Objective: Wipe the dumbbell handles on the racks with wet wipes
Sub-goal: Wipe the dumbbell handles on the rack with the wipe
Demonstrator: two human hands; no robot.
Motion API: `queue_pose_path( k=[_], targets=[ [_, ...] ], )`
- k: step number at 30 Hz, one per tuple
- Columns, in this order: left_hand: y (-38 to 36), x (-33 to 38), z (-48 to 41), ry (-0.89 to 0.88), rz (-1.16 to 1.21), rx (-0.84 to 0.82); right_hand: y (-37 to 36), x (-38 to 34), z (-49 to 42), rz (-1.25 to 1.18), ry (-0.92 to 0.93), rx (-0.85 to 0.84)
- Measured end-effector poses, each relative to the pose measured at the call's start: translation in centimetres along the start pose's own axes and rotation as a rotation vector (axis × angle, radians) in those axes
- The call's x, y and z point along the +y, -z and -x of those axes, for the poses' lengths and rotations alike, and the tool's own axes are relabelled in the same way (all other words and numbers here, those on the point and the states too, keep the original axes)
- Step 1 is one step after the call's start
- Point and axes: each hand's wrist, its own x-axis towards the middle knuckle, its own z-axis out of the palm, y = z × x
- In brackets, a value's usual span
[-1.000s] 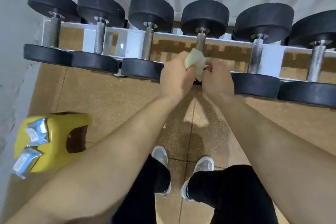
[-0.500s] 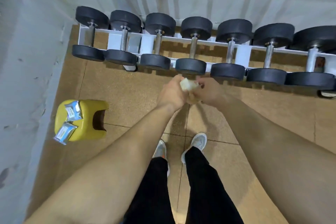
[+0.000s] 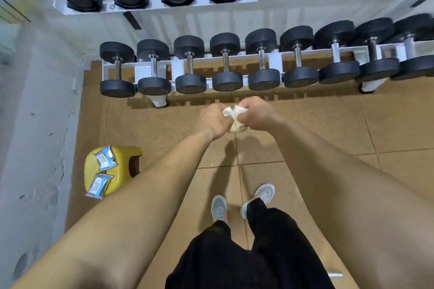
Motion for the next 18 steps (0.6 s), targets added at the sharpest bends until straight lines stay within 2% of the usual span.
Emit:
queue_pose_path(
  k=[9,18],
  targets=[
    [-4.3,10.8,2.0,-0.195,-0.138,-0.137,7.8,5.2,8.0,-0.027,-0.068,0.176],
    [-16.1,27.1,2.4,-0.399,-0.283,-0.314,19.2,19.9,13.5,-0.207,-0.22,0.371]
  ],
)
